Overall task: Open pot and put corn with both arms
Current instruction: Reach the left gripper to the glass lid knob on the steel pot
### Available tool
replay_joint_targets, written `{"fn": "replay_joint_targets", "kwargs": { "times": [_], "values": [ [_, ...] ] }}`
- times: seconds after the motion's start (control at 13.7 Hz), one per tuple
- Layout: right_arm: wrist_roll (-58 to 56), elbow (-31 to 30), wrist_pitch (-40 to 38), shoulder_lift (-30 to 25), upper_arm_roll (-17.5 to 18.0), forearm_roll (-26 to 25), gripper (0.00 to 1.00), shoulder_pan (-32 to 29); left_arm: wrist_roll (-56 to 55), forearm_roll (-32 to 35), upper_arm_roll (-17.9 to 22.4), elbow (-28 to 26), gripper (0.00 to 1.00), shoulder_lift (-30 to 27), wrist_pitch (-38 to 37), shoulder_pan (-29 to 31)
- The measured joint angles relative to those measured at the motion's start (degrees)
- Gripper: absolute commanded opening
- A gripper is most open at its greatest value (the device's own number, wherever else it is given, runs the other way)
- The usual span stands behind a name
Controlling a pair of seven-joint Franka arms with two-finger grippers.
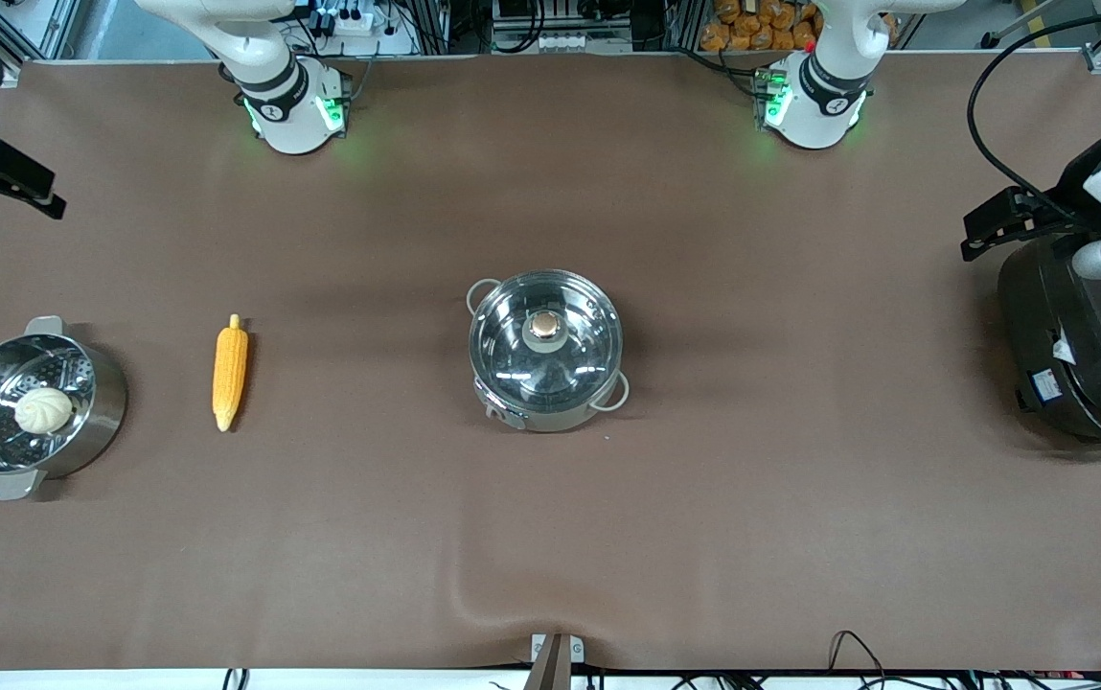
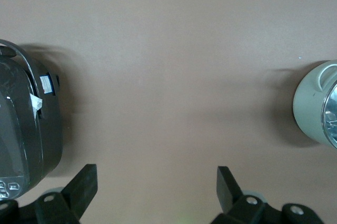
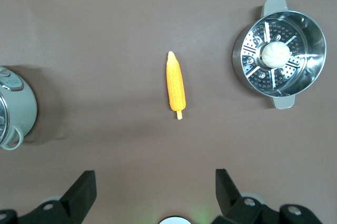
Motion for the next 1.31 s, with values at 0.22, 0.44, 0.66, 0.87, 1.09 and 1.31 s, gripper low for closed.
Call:
{"fn": "replay_joint_targets", "kwargs": {
  "times": [0.22,0.44,0.66,0.87,1.09,1.31],
  "values": [
    [0.01,0.03,0.18,0.00,0.15,0.02,1.00,-0.15,0.00,0.00,0.04,0.03,1.00,0.00,0.00,0.02],
    [0.01,0.03,0.26,0.00,0.40,0.05,1.00,-0.04,0.00,0.00,0.03,0.10,1.00,0.00,0.00,-0.05],
    [-0.05,0.02,0.25,0.00,0.45,0.05,1.00,-0.04,-0.89,-0.32,-1.39,0.24,1.00,0.56,0.01,-1.59],
    [-0.06,0.02,0.26,0.00,0.50,0.05,1.00,-0.04,-11.37,-0.63,-3.92,0.42,1.00,3.91,3.80,-8.49],
    [-0.06,-0.03,0.07,0.03,0.52,0.05,1.00,-0.03,-22.25,-0.64,-4.34,3.42,1.00,10.56,8.09,-17.20],
    [-0.06,-0.06,-0.82,0.04,0.62,0.05,1.00,0.12,-33.32,-0.64,-4.22,7.27,1.00,16.82,10.52,-24.56]
  ]
}}
